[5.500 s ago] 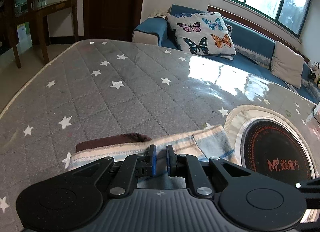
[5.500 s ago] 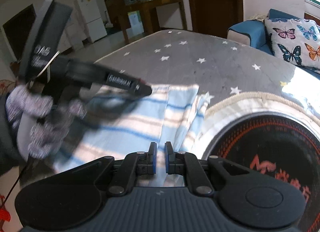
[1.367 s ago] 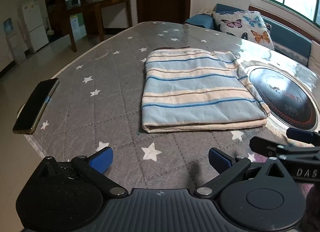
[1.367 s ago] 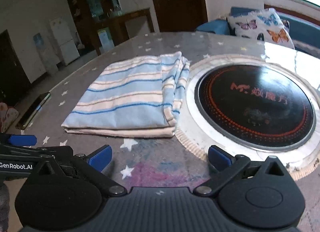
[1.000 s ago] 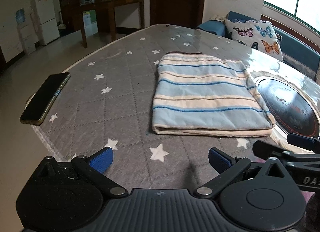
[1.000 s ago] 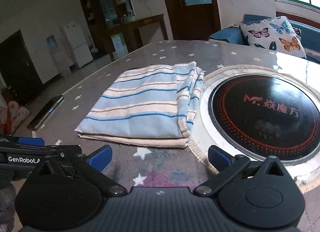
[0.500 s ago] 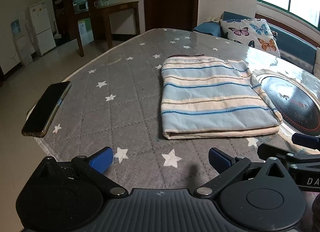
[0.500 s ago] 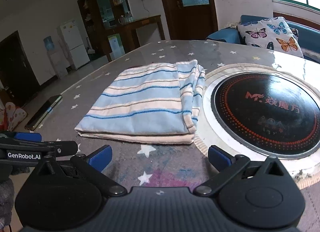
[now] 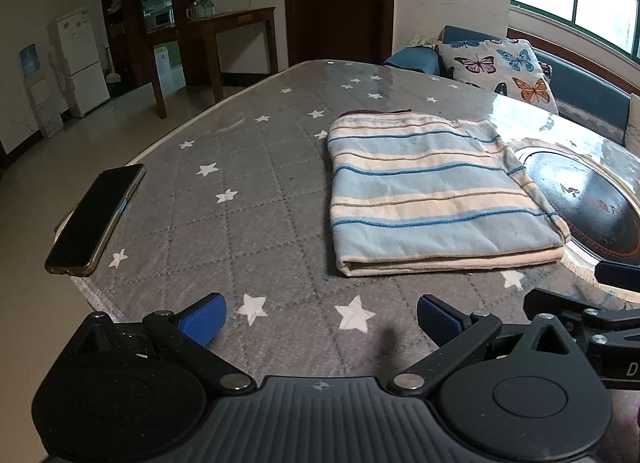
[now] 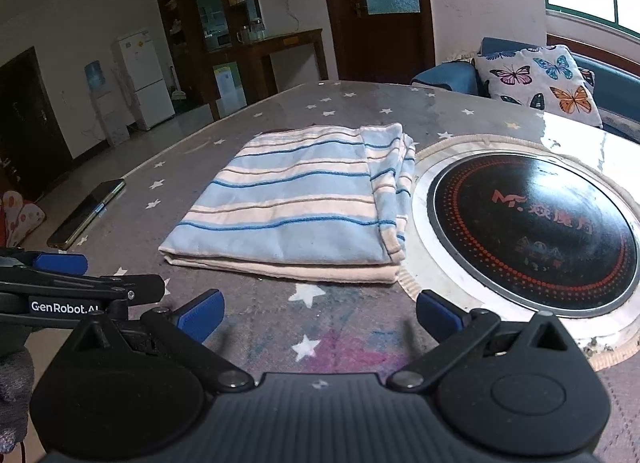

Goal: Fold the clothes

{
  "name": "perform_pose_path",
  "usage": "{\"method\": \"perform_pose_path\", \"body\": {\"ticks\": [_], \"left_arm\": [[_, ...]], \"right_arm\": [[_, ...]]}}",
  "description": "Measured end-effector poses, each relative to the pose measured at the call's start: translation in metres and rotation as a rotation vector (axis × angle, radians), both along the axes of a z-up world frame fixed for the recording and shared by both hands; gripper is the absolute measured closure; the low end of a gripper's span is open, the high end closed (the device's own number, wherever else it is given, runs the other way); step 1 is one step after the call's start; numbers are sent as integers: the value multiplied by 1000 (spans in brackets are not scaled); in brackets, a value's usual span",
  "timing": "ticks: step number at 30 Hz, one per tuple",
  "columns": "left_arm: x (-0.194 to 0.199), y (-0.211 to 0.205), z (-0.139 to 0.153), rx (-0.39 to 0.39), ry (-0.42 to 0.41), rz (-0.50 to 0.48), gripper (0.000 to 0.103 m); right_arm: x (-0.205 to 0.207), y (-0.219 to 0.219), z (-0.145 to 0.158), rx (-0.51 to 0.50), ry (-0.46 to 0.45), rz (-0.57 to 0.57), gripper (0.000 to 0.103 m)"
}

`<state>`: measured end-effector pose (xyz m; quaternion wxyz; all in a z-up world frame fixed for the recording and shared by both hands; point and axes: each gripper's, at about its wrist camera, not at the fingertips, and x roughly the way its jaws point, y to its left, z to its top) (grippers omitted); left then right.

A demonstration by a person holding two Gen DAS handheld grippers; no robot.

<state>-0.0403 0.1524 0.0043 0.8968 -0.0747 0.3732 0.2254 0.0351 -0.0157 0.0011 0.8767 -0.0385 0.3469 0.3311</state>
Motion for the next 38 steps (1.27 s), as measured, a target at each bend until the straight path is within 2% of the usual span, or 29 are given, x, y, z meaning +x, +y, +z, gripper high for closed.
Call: {"method": "perform_pose_path", "body": {"ticks": [15, 38], "left_arm": [[2, 4, -4, 27, 5, -9, 0], [-6, 0, -2, 26, -13, -13, 0]], "right_arm": [[-4, 6, -1, -13, -55, -18, 0], [-13, 6, -1, -19, -41, -45, 0]]}}
